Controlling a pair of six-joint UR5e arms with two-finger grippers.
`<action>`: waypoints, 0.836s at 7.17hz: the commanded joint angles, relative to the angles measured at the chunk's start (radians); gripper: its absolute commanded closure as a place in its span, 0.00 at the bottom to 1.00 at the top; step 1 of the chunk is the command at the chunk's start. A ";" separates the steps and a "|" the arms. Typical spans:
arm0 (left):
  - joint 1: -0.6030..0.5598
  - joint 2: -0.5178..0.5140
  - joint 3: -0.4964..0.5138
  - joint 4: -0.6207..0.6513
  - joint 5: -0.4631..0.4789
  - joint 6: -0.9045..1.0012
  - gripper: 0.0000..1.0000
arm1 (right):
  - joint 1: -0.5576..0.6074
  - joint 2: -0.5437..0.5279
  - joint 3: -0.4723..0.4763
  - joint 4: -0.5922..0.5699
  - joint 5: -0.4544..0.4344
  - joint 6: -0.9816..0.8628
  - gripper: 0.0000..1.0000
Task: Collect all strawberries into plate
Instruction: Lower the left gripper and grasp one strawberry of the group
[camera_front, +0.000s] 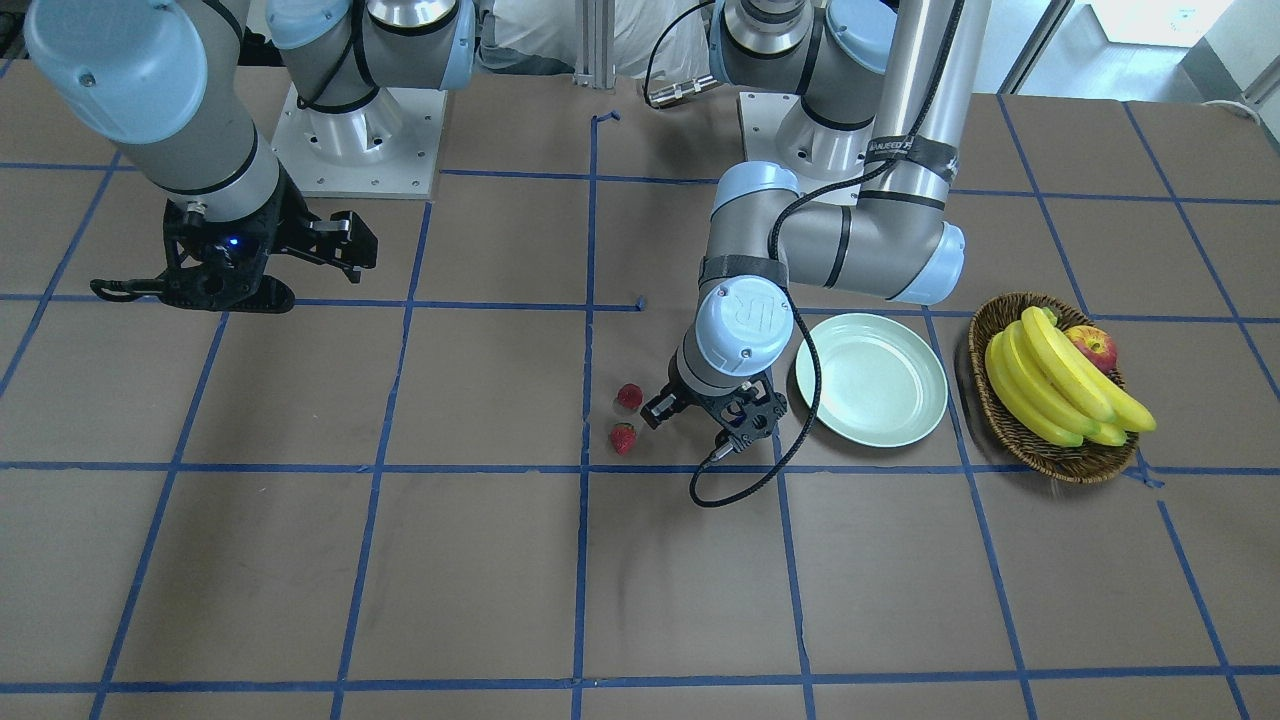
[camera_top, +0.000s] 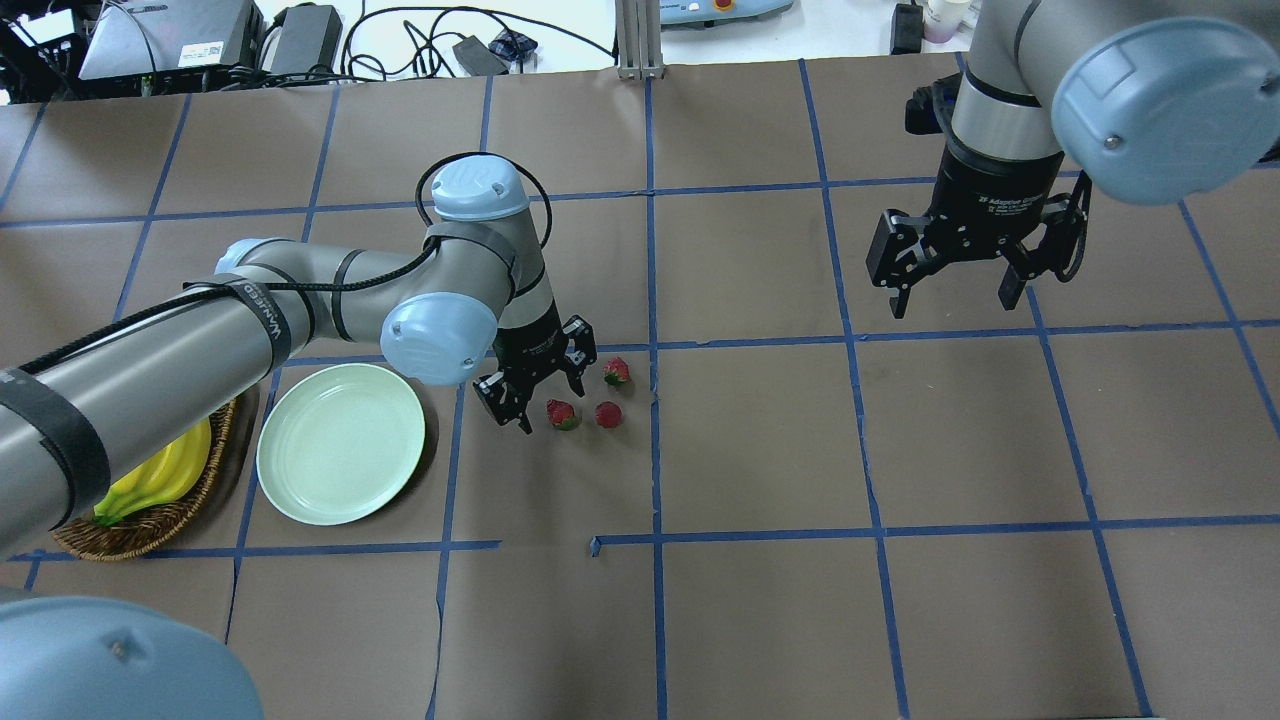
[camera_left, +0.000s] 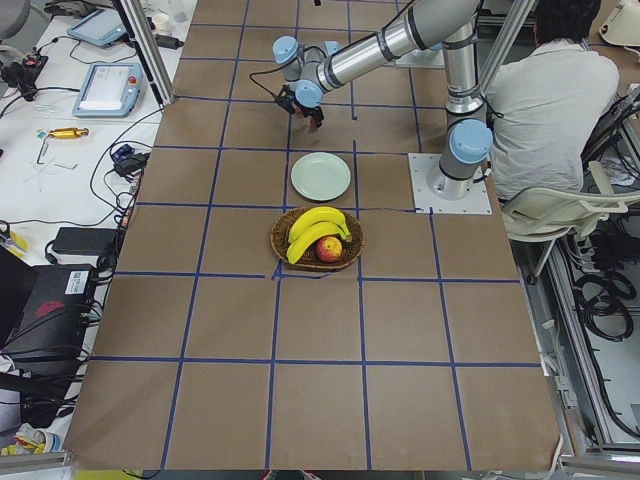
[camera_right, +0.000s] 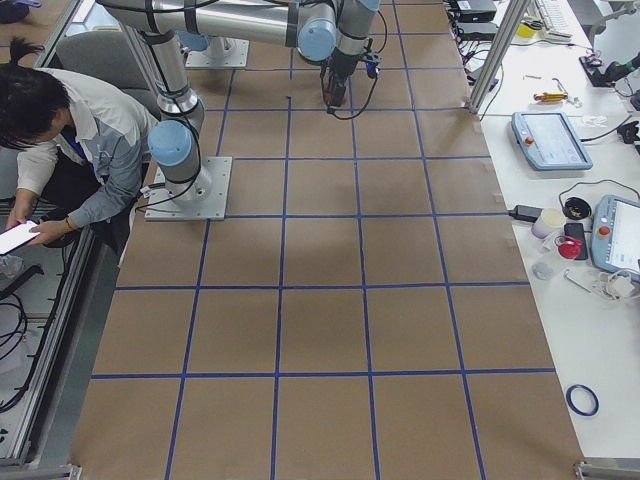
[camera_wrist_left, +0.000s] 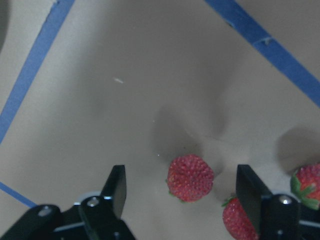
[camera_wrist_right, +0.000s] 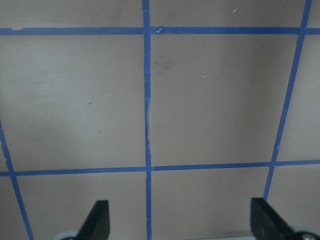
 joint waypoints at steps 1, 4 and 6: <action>-0.001 -0.007 -0.015 -0.002 0.001 0.010 0.19 | 0.000 0.003 0.001 -0.003 0.000 -0.004 0.00; -0.007 -0.015 -0.015 -0.002 0.001 0.012 0.32 | 0.000 0.003 0.002 -0.003 0.001 -0.006 0.00; -0.010 -0.018 -0.015 -0.001 0.007 0.033 0.75 | 0.000 0.009 0.010 -0.020 0.001 -0.009 0.00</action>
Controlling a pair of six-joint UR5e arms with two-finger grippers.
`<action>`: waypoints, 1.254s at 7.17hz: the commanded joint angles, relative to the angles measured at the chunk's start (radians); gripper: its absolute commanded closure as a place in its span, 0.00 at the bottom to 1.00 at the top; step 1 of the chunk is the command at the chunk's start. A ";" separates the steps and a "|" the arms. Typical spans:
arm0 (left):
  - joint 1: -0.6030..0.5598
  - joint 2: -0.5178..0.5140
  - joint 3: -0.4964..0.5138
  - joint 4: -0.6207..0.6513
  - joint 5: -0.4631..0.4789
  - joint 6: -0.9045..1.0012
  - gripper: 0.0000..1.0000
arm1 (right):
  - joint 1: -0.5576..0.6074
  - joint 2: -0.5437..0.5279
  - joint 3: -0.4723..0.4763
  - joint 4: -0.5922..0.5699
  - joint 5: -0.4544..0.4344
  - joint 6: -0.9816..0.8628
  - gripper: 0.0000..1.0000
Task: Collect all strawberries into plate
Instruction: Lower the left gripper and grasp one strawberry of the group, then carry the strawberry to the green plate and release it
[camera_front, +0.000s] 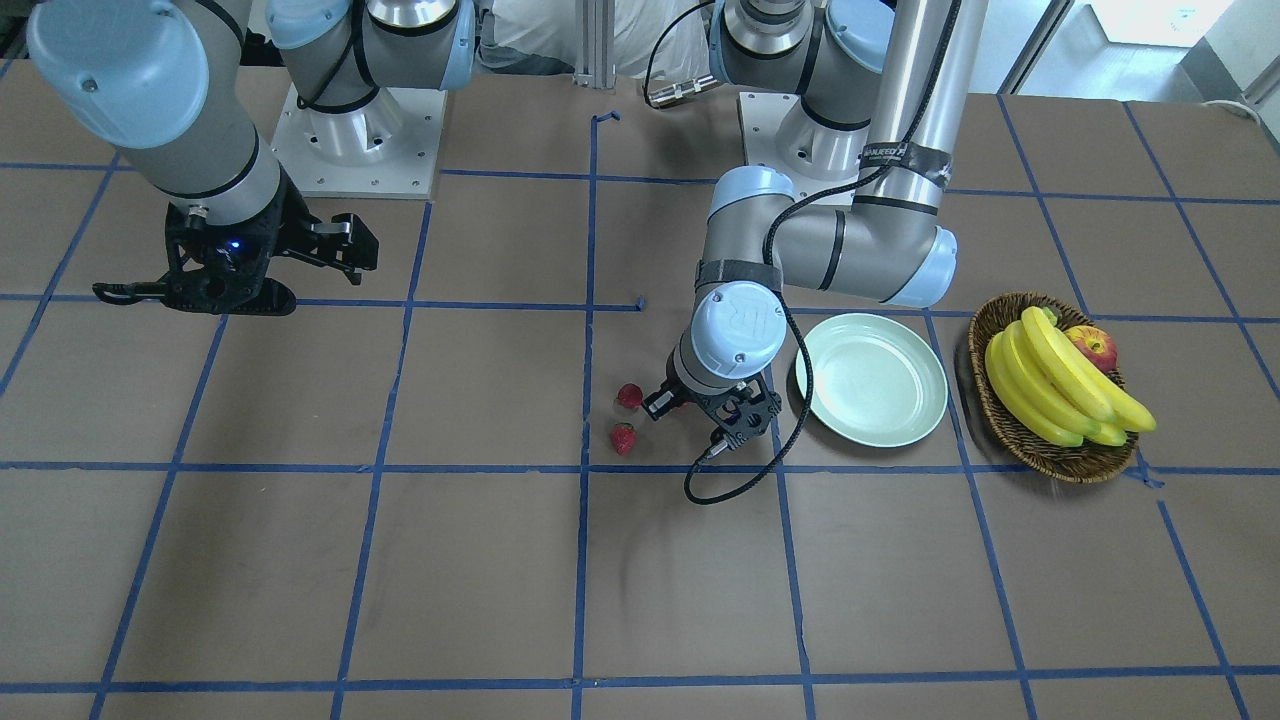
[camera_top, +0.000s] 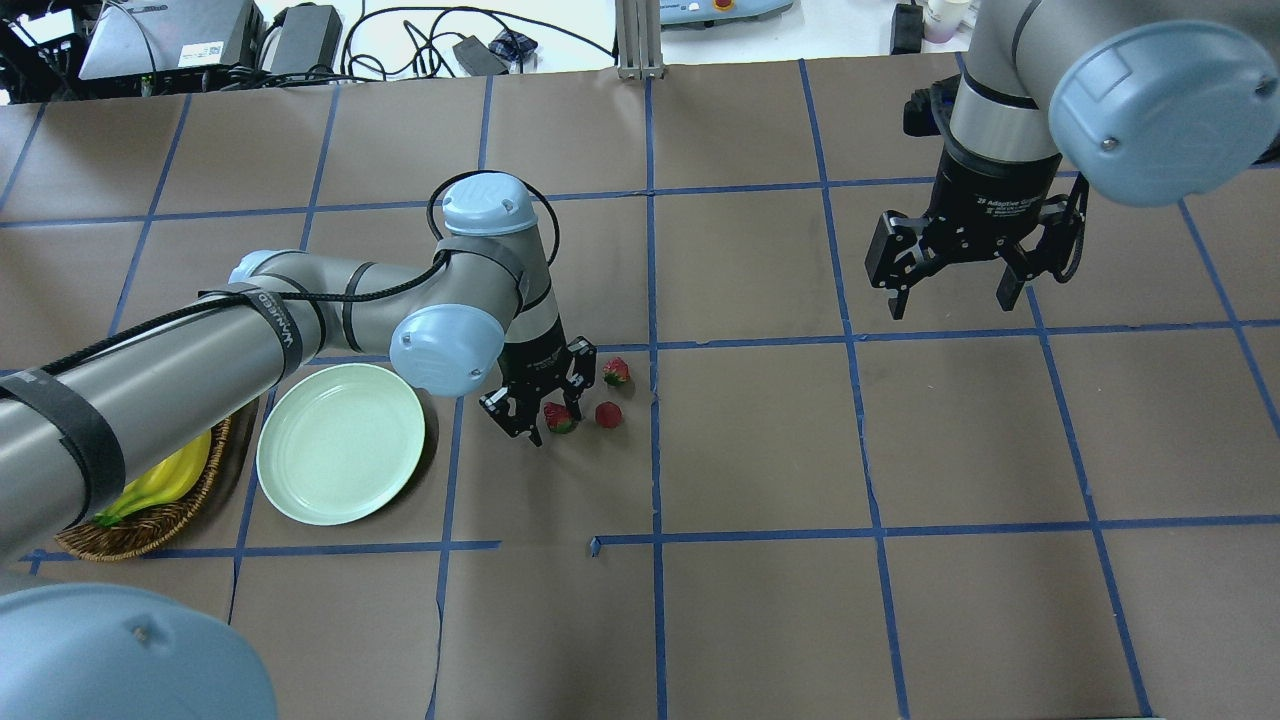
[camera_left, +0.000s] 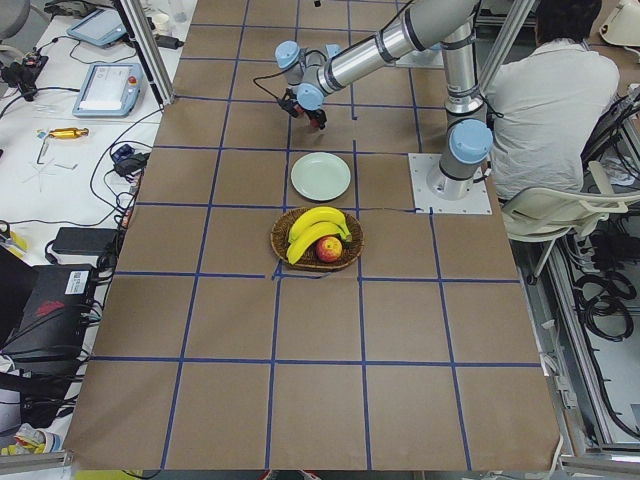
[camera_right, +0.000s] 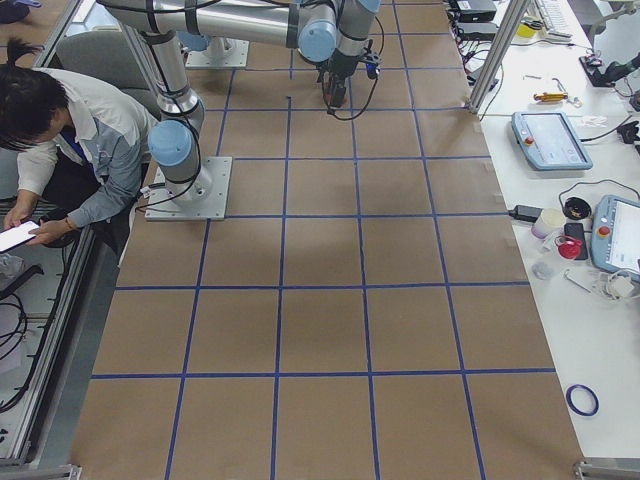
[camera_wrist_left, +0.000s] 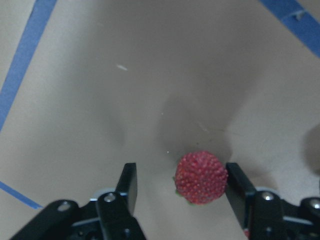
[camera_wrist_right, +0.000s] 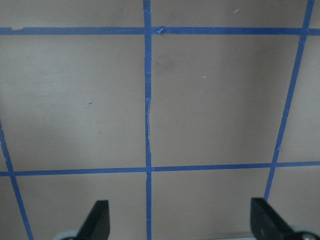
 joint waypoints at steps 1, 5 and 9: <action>-0.001 -0.002 0.001 0.001 0.006 0.026 1.00 | 0.000 0.004 0.024 -0.034 -0.002 -0.003 0.00; 0.005 0.046 0.017 -0.009 0.089 0.129 1.00 | 0.000 0.004 0.029 -0.050 -0.002 -0.003 0.00; 0.153 0.154 0.054 -0.187 0.193 0.565 1.00 | 0.000 0.000 0.029 -0.062 -0.005 0.004 0.00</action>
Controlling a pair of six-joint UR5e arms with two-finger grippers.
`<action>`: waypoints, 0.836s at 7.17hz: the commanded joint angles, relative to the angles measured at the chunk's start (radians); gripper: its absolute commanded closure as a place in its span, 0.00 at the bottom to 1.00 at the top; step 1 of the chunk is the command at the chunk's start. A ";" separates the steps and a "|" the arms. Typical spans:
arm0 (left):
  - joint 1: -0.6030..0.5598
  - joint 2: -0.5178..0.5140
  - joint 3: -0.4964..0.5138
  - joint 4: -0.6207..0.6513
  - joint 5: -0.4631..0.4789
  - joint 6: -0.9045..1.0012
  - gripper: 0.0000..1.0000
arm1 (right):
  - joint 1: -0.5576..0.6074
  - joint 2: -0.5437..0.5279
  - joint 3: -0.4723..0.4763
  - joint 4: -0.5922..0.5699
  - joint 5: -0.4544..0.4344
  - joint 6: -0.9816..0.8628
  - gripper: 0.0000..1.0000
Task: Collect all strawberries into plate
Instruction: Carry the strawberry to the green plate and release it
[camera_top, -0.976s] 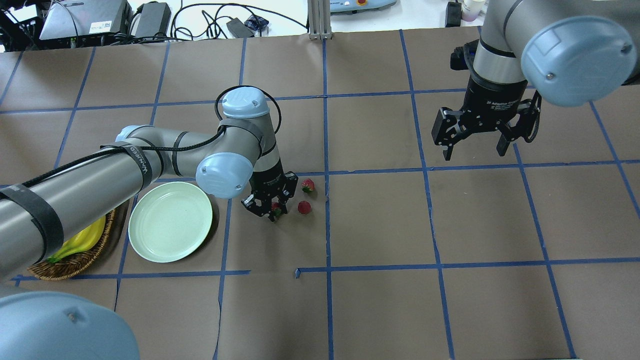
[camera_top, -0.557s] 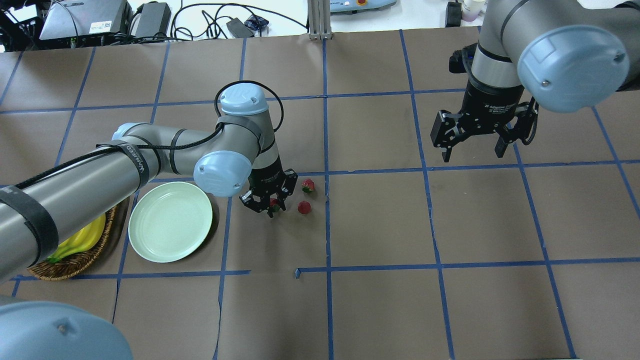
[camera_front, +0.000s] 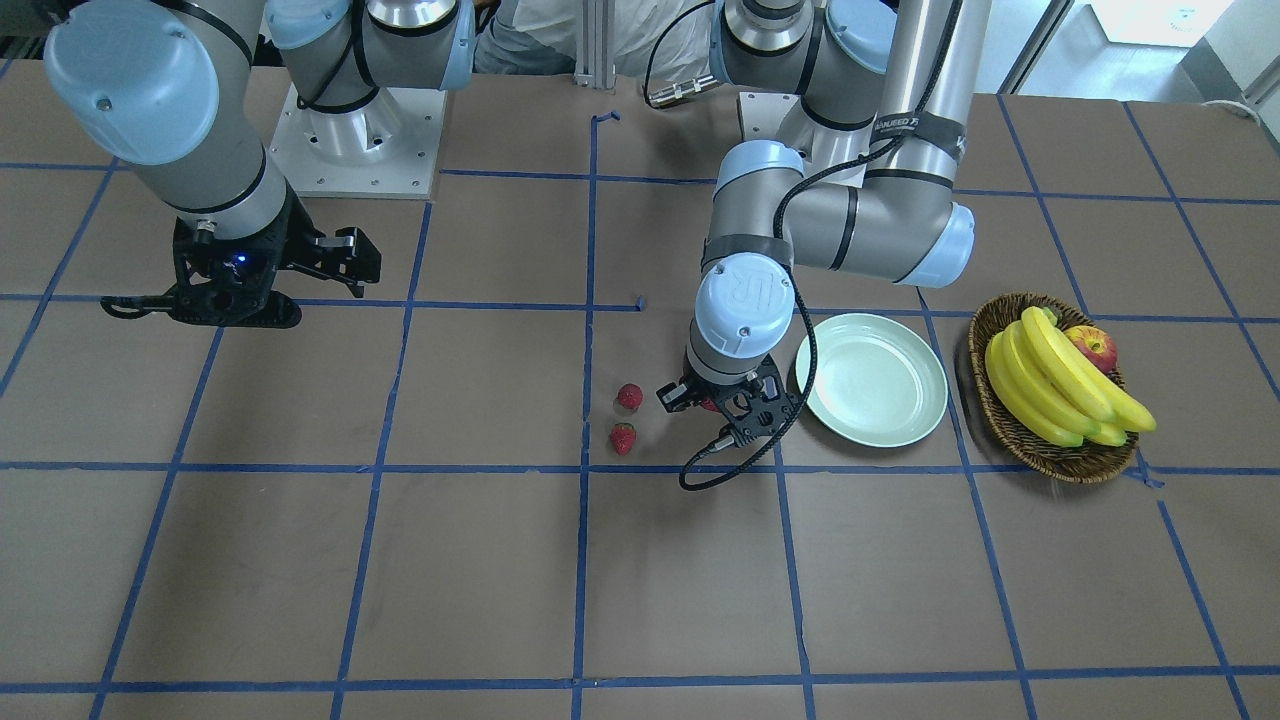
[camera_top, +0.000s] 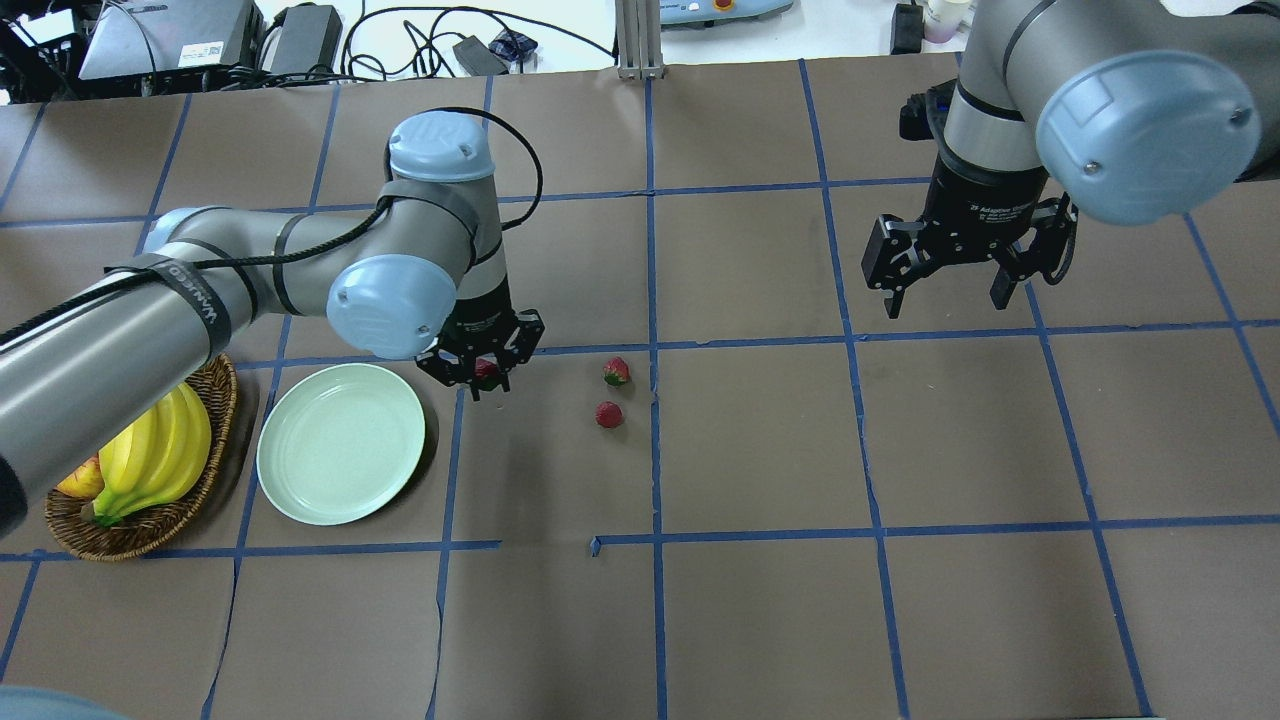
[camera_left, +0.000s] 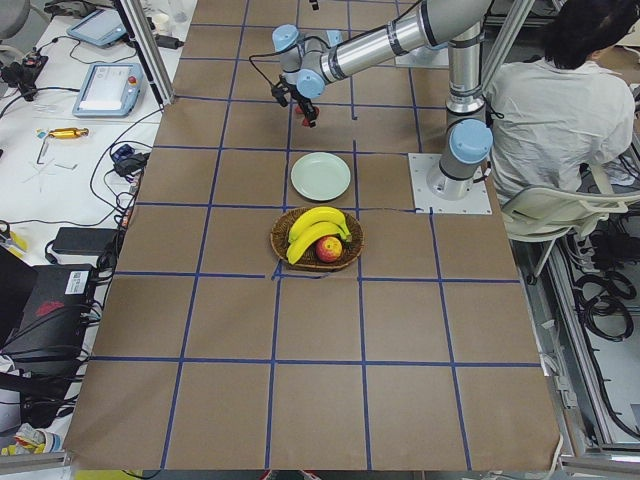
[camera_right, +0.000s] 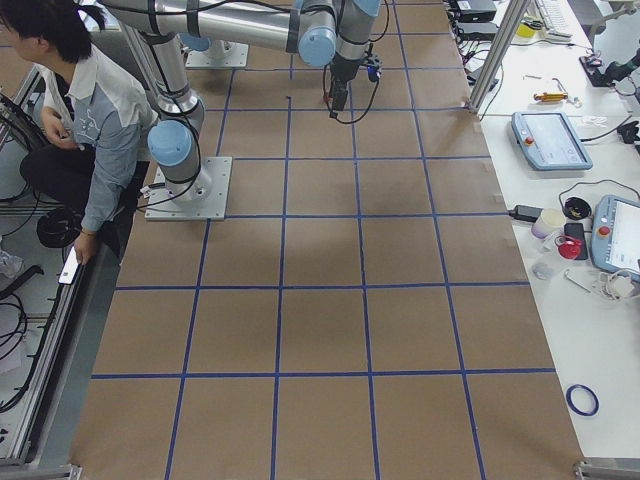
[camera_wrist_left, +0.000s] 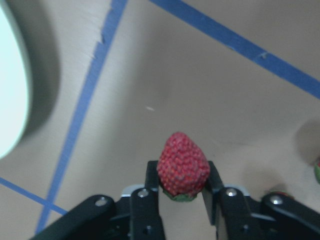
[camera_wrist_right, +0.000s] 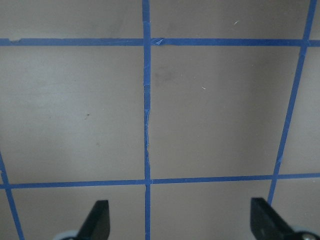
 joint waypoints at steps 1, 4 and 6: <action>0.111 0.049 -0.006 -0.089 0.036 0.222 1.00 | 0.000 0.000 0.001 -0.001 0.000 0.000 0.00; 0.247 0.032 -0.042 -0.094 0.124 0.569 1.00 | 0.000 0.000 -0.001 -0.003 0.000 0.004 0.00; 0.280 0.018 -0.065 -0.084 0.121 0.656 0.13 | 0.000 0.000 -0.004 -0.003 0.000 0.007 0.00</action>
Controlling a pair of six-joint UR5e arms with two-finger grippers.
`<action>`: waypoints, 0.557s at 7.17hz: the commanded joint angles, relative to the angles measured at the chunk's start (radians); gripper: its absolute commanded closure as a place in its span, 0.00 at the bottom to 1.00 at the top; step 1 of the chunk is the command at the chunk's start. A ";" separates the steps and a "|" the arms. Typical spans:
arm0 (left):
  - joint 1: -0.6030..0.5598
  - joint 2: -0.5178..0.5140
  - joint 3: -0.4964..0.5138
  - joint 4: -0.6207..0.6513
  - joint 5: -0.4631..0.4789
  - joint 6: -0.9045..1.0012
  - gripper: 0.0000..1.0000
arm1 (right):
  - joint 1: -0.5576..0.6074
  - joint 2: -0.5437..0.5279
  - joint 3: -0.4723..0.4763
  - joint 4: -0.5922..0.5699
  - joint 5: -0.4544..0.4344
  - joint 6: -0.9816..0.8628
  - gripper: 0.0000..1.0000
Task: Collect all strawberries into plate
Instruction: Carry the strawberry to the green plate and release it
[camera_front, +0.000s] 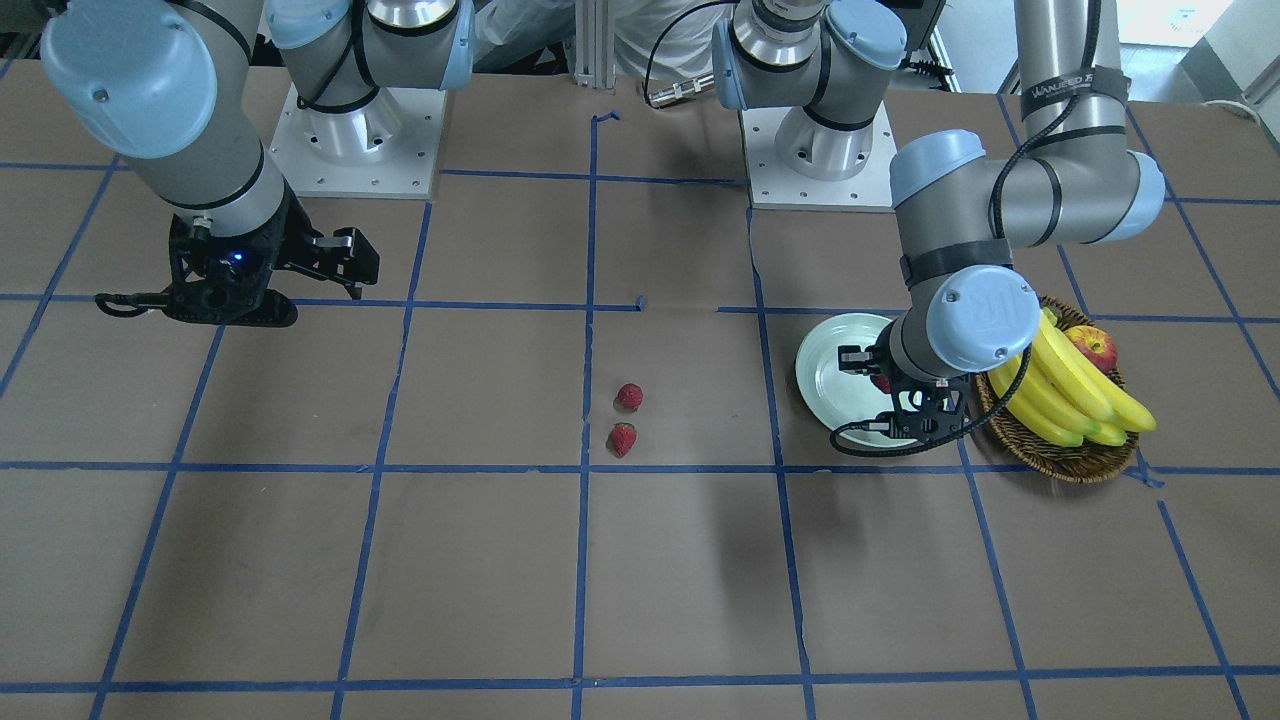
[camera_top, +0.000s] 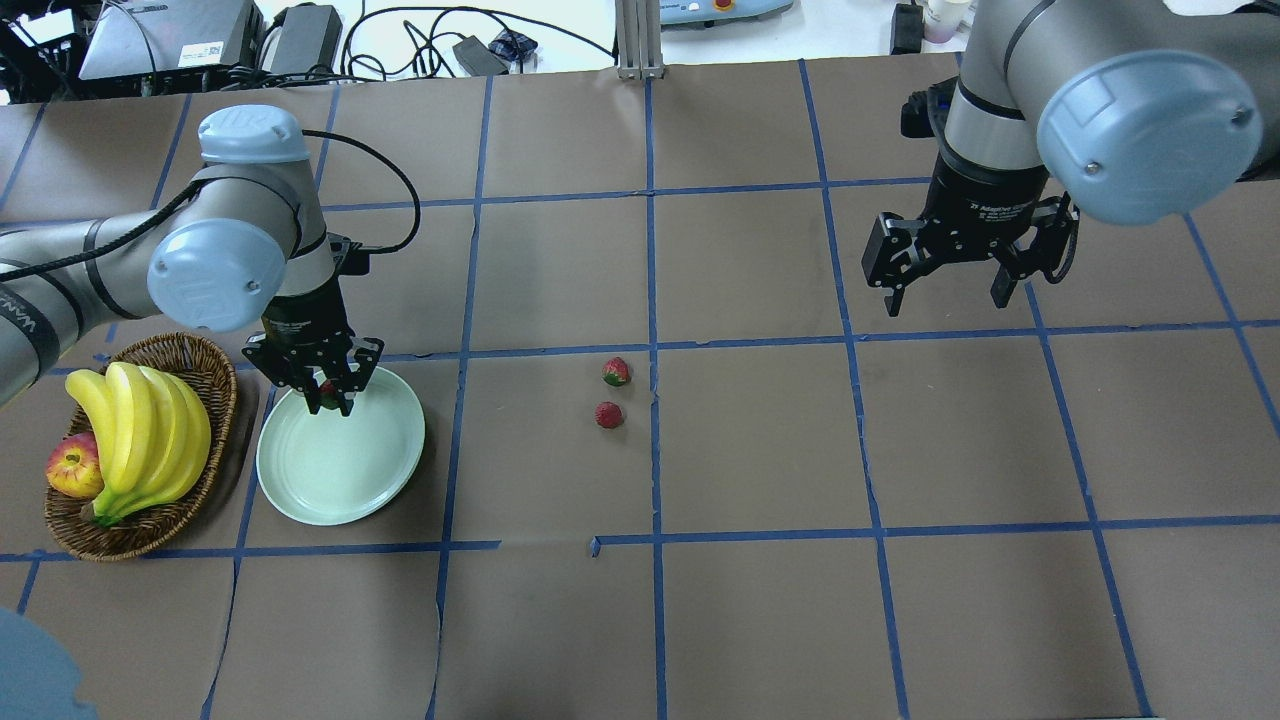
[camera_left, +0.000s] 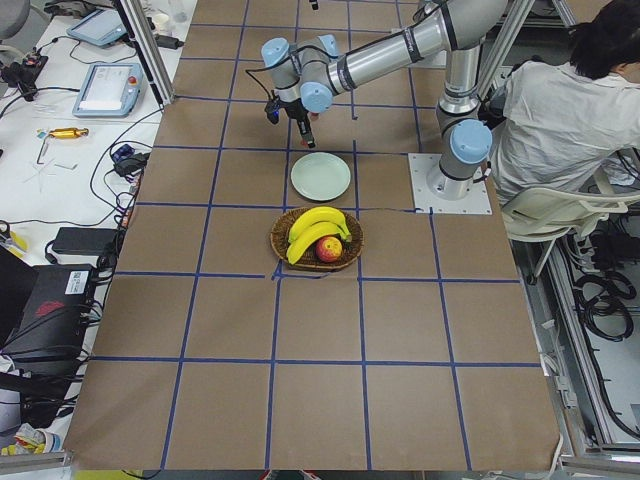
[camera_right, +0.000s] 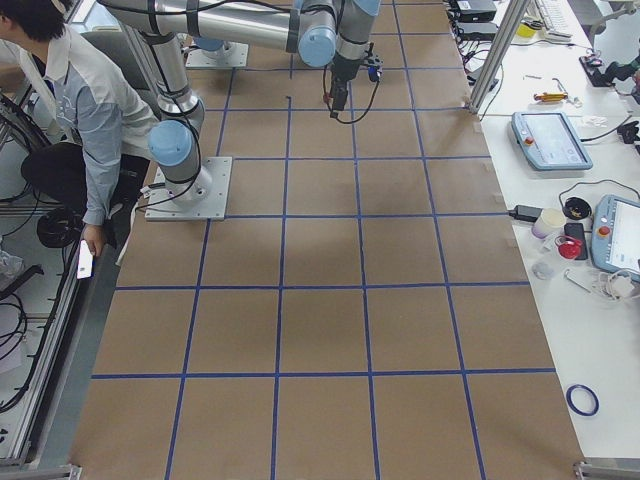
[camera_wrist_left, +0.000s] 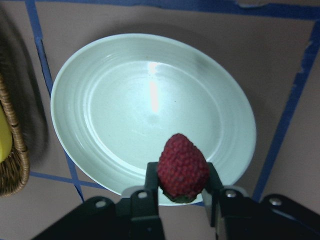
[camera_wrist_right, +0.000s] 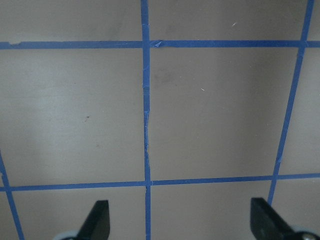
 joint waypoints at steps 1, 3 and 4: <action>0.019 -0.014 -0.032 0.015 0.000 0.035 0.10 | 0.000 0.002 -0.002 -0.002 0.000 0.000 0.00; 0.019 -0.017 -0.030 0.006 0.002 0.016 0.00 | 0.000 0.002 0.003 -0.002 0.000 -0.003 0.00; 0.019 -0.020 -0.024 0.013 0.000 0.015 0.00 | 0.000 0.003 0.003 -0.002 0.000 -0.005 0.00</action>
